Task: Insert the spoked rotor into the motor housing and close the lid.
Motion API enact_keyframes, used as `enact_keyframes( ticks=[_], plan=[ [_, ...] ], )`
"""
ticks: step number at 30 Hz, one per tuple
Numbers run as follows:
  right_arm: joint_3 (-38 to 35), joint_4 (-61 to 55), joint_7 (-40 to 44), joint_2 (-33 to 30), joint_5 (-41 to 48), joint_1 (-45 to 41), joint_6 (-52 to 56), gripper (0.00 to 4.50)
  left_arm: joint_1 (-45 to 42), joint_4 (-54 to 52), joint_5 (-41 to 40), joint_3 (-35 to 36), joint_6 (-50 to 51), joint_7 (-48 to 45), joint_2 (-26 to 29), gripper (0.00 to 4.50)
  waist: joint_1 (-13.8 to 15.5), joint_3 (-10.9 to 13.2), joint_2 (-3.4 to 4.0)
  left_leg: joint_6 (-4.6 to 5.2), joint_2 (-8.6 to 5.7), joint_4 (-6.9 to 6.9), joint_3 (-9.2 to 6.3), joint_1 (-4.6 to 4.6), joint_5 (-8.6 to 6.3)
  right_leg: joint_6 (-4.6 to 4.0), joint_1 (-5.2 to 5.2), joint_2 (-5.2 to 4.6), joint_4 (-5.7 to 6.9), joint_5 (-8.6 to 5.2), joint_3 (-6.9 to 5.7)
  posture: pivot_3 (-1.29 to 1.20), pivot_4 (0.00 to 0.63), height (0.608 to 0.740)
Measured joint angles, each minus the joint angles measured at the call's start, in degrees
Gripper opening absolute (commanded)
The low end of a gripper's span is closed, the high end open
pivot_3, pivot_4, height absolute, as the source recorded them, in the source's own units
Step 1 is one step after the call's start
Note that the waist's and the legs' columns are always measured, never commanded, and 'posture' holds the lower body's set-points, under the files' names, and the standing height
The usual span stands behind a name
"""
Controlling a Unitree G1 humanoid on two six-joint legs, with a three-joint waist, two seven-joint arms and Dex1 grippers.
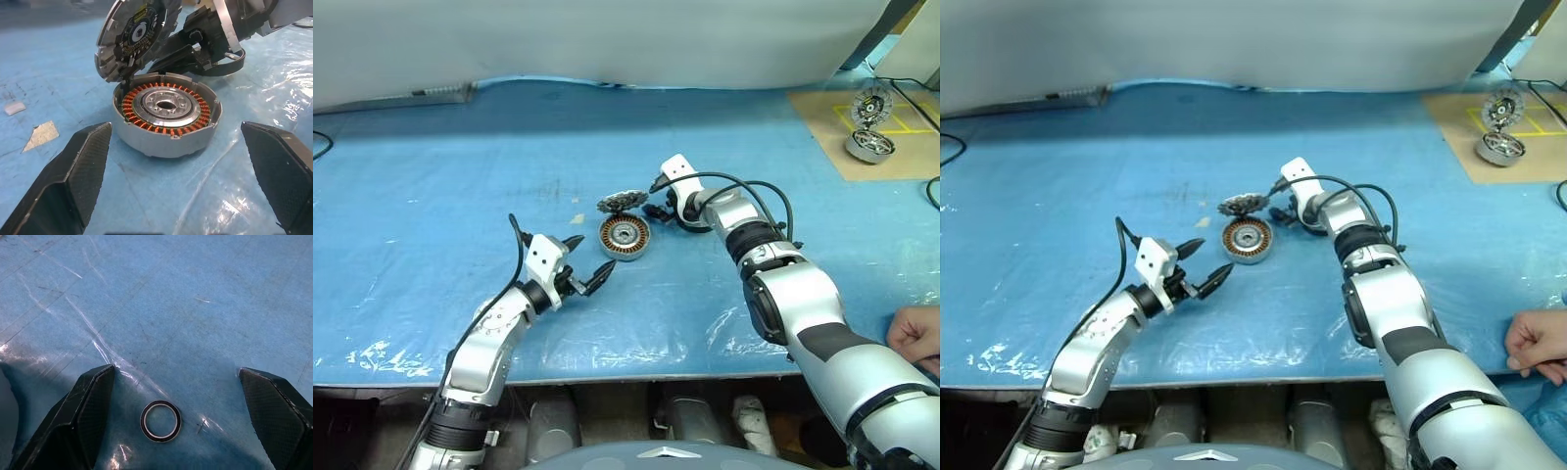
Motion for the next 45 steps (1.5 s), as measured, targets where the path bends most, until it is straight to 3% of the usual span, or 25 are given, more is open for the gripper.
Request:
enact_keyframes(
  ticks=[16, 19, 22, 37, 40, 45],
  plan=[
    [4.56, -12.87, 5.47, -1.39, -1.73, 4.1, 9.71, 4.3, -0.35, 0.83, 0.0, -0.04, 0.0, -0.02, -0.05, 4.5, -0.02, 0.0, 0.0, -0.04, 0.0, 0.0, 0.0, 0.02, 0.02, 0.0, 0.01, 0.0, 0.0, 0.0, 0.0, 0.0, 0.15, 0.74],
    [4.77, -14.57, 5.71, -1.41, -1.72, 4.85, 10.81, 3.65, -0.42, 0.84, 0.0, -0.04, 0.0, -0.01, -0.05, 4.5, -0.03, 0.0, 0.0, -0.05, 0.0, -0.01, 0.0, 0.03, 0.02, 0.0, 0.02, 0.0, 0.0, 0.0, 0.01, 0.0, 0.15, 0.74],
    [5.32, -15.72, 6.12, -1.35, -1.71, 5.21, 12.07, 2.71, -0.53, 0.88, 0.0, -0.03, 0.0, 0.0, -0.05, 4.5, -0.02, 0.0, 0.0, -0.06, -0.01, 0.0, 0.0, 0.12, 0.02, 0.0, 0.11, 0.0, 0.0, 0.0, 0.01, 0.0, 0.15, 0.74],
    [5.48, -16.79, 6.02, -1.51, -1.71, 5.33, 14.55, 2.71, -0.54, 1.38, 0.0, -0.02, 0.0, 0.1, -0.07, 4.5, 0.1, -0.01, 0.01, -0.1, -0.02, 0.0, 0.0, 0.24, 0.03, 0.01, 0.25, -0.02, -0.02, 0.0, 0.01, 0.0, 0.15, 0.74],
    [5.49, -16.91, 6.07, -1.74, -1.7, 5.34, 14.83, 2.18, -0.55, 1.47, 0.0, -0.02, 0.0, 0.1, -0.08, 4.5, 0.13, -0.01, 0.01, -0.1, -0.02, 0.0, -0.01, 0.24, 0.03, 0.01, 0.25, -0.03, -0.02, 0.0, 0.01, 0.0, 0.15, 0.74],
    [5.47, -17.2, 6.05, -2.31, -1.7, 5.47, 15.47, 0.55, -0.68, 1.65, 0.0, -0.03, 0.0, 0.1, -0.2, 4.5, 0.11, -0.01, 0.01, -0.11, -0.02, 0.0, -0.01, 0.26, 0.03, 0.01, 0.29, -0.02, -0.01, 0.0, 0.01, 0.0, 0.15, 0.74]
  ],
)
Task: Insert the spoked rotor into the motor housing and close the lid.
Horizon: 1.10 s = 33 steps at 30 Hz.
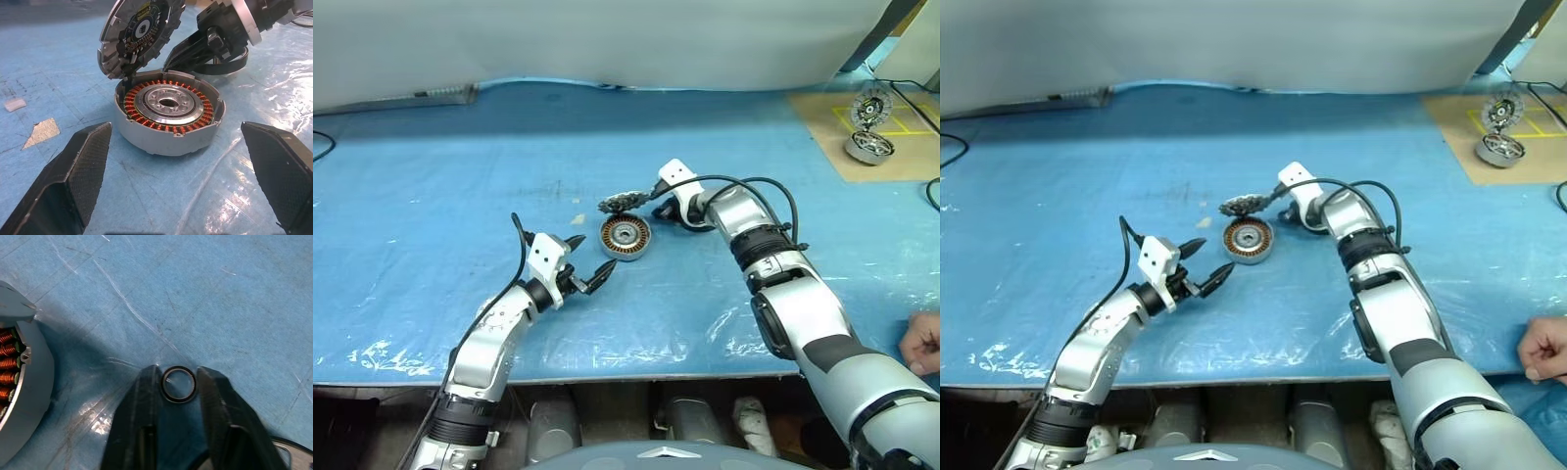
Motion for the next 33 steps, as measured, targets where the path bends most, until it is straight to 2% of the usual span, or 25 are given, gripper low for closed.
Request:
enact_keyframes(
  ticks=[9, 17, 21, 24, 27, 33],
  plan=[
    [-0.38, -2.88, -0.18, -0.1, 0.34, 1.45, 0.97, 0.55, -0.11, 0.44, 0.01, 0.0, -0.03, -0.02, -0.22, 4.5, -0.04, 0.0, 0.0, -0.02, 0.0, -0.01, 0.0, 0.0, 0.01, 0.0, 0.0, 0.01, -0.02, 0.0, 0.0, 0.0, 0.15, 0.74],
    [-6.6, -3.74, -5.16, -0.21, 4.7, 0.49, 2.48, 0.55, -0.3, 0.48, 0.01, 0.0, -0.12, -0.15, -0.23, 4.5, -0.12, 0.01, 0.02, -0.02, -0.01, -0.04, 0.0, -0.19, 0.02, 0.0, -0.23, 0.02, -0.02, 0.0, 0.02, 0.0, 0.15, 0.74],
    [-10.75, -7.75, -7.38, -2.5, 7.13, -0.77, 2.93, 0.55, -0.46, 0.48, 0.01, 0.0, -0.13, -0.8, 0.62, 4.5, -0.1, 0.01, 0.02, -0.02, -0.02, -0.1, 0.0, -0.23, 0.02, 0.0, -0.29, 0.04, -0.04, 0.0, 0.02, 0.0, 0.15, 0.74],
    [-13.02, -16.44, -7.5, -5.17, 9.03, 1.15, 5.18, 0.55, -0.51, 0.57, 0.02, 0.11, -0.26, -1.37, 1.52, 4.5, -0.04, 0.01, 0.02, -0.02, -0.03, -0.15, 0.0, -0.25, 0.03, 0.01, -0.29, 0.04, -0.09, 0.01, 0.02, 0.0, 0.15, 0.74],
    [-14.29, -29.58, -6.94, -7.74, 10.94, 7.73, 7.43, 0.55, -0.38, 0.67, 0.0, 0.45, -0.73, -1.43, 1.83, 4.5, 0.35, 0.01, 0.01, 0.08, -0.04, -0.19, -0.02, -0.2, 0.11, 0.04, -0.21, 0.07, -0.13, 0.01, 0.03, 0.0, 0.15, 0.74],
    [-11.84, -58.76, -3.53, -13.06, 13.98, 29.7, 14.67, 0.55, 0.36, 0.94, 0.0, 0.57, -1.01, -1.75, 2.29, 4.5, 0.79, 0.02, 0.03, -0.06, -0.03, -0.3, -0.01, -0.09, 0.03, 0.08, -0.17, 0.14, -0.28, 0.01, 0.13, 0.0, 0.15, 0.74]
  ],
)
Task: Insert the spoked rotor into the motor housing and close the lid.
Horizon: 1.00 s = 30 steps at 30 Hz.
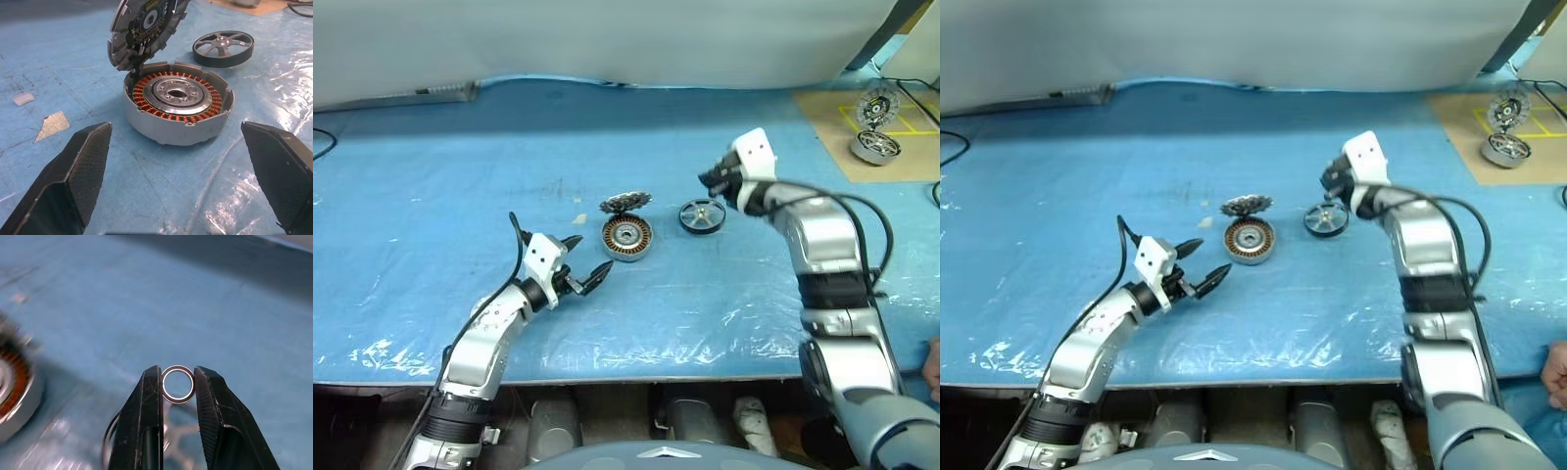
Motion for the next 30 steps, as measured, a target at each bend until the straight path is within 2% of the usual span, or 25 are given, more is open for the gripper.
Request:
enact_keyframes(
  ticks=[4, 5, 9, 11, 18, 30],
  plan=[
    [5.57, -9.44, -1.81, 0.92, -0.96, 6.35, -0.79, 0.55, -0.31, 0.37, 0.28, -0.4, -0.99, -0.35, 0.18, 4.5, -1.12, 0.0, 0.01, -0.04, -0.02, -0.02, 0.02, 0.11, 0.02, 0.18, 0.18, 0.02, 0.02, -0.05, 0.1, 0.0, 0.15, 0.74],
    [6.61, -9.78, -2.69, 2.04, -1.16, 6.63, -0.82, 0.55, -0.47, 0.48, 0.39, -0.53, -1.19, -0.41, 0.15, 4.5, -1.18, 0.0, 0.01, -0.06, -0.03, -0.01, 0.01, 0.12, 0.02, 0.43, 0.17, 0.02, 0.02, -0.16, 0.11, 0.0, 0.15, 0.74],
    [10.86, -9.72, -5.32, 6.25, -1.45, 6.22, -0.19, 0.55, -1.12, 1.12, 0.77, -0.78, -1.85, -0.67, 0.18, 4.5, -0.99, 0.0, 0.01, -0.1, -0.04, 0.03, -0.01, 0.16, 0.05, 0.5, 0.14, 0.0, 0.02, -0.13, 0.12, 0.0, 0.15, 0.74],
    [11.95, -8.51, -6.44, 8.41, -1.51, 4.98, -0.31, 0.55, -1.47, 1.65, 1.07, -0.76, -2.34, -0.65, 0.36, 4.5, -0.96, 0.0, 0.01, -0.11, -0.06, 0.04, -0.02, 0.13, 0.05, 0.16, 0.13, 0.0, -0.03, 0.08, 0.14, 0.0, 0.15, 0.74],
    [14.27, -0.11, -9.12, 13.2, -2.3, 2.28, -2.04, 0.55, -1.49, 2.43, 2.18, -0.79, -3.02, 0.15, 0.28, 4.5, -0.99, 0.0, 0.01, -0.13, -0.08, -0.18, -0.04, 0.08, 0.06, 0.14, 0.09, 0.02, -0.18, 0.09, 0.11, 0.0, 0.15, 0.74],
    [15.76, 4.02, -10.21, 17.02, -3.01, -0.38, -4.07, 0.55, -0.69, 2.75, 2.36, -0.79, -3.93, 1.65, -0.36, 4.5, -1.04, 0.0, 0.01, -0.13, -0.08, -0.13, -0.04, 0.1, 0.07, 0.14, 0.11, 0.01, -0.11, 0.09, 0.12, 0.0, 0.15, 0.74]
  ],
)
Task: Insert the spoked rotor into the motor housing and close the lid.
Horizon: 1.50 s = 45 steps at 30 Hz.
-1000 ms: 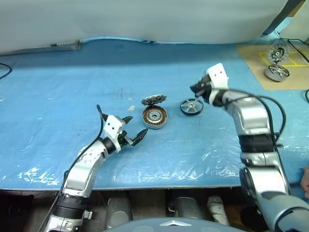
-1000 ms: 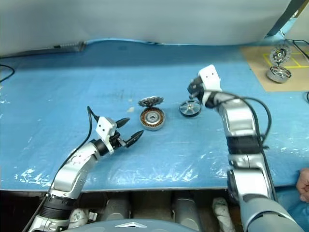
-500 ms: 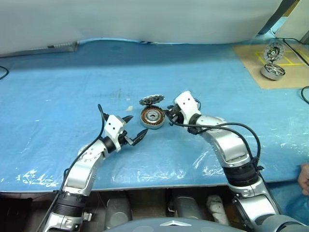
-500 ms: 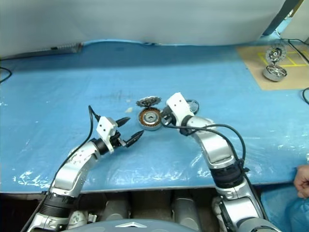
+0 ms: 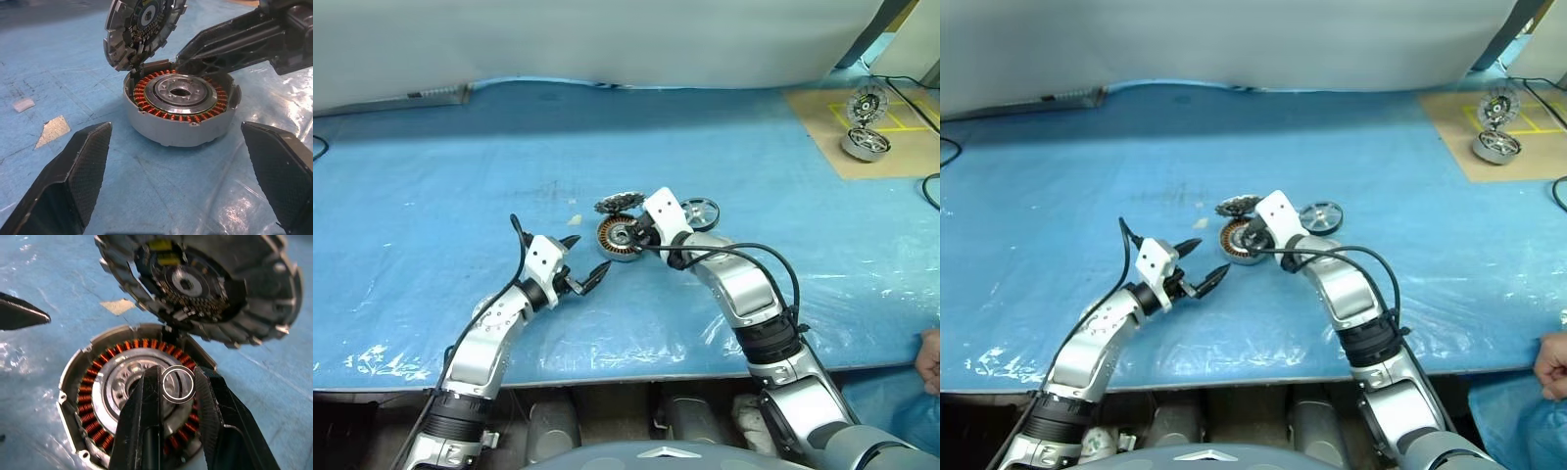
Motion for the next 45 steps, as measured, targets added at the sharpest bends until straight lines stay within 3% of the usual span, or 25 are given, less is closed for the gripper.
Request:
enact_keyframes(
  ticks=[21, 28, 35, 43, 45],
  plan=[
    [1.83, 0.62, -0.25, 1.97, -0.01, 1.28, 0.54, 0.55, 0.09, 0.39, 0.07, -0.07, -0.09, 0.09, -0.41, 4.5, 0.02, 0.0, 0.0, 0.0, 0.0, 0.01, 0.0, 0.01, 0.0, 0.0, 0.02, 0.0, 0.02, 0.0, 0.0, 0.0, 0.15, 0.74],
    [1.06, 0.78, 0.12, 2.41, 1.0, 1.37, 0.91, 2.94, 0.08, 0.5, 0.08, -0.07, -0.09, 0.04, -0.35, 4.5, 0.05, 0.0, 0.0, 0.0, 0.0, 0.06, 0.0, 0.02, 0.0, 0.0, 0.05, 0.0, 0.07, 0.0, 0.0, 0.0, 0.15, 0.74],
    [-2.25, -8.45, 1.09, 0.98, 4.8, 1.95, 7.01, 2.94, 0.08, 1.16, 0.1, -0.05, -0.22, 0.05, -0.37, 4.5, 0.12, 0.0, 0.0, 0.0, 0.0, 0.07, -0.03, 0.02, 0.0, 0.01, 0.05, 0.0, 0.07, 0.0, 0.0, 0.0, 0.15, 0.74],
    [-1.65, -9.91, -0.16, 0.76, 5.86, 2.54, 9.81, 0.22, -0.13, 1.56, 0.11, -0.08, -0.31, 0.03, -0.6, 4.5, 0.03, 0.0, 0.0, -0.01, 0.0, 0.09, -0.03, 0.03, 0.0, 0.01, 0.07, 0.0, 0.09, 0.0, 0.01, 0.0, 0.15, 0.74],
    [-0.97, -8.23, -0.41, 1.22, 5.62, 2.39, 8.82, 0.02, -0.25, 1.58, 0.12, -0.08, -0.35, 0.04, -0.62, 4.5, 0.03, 0.0, 0.0, -0.01, 0.0, 0.08, -0.03, 0.02, 0.0, 0.01, 0.06, 0.0, 0.09, 0.0, 0.01, 0.0, 0.15, 0.74]
  ],
)
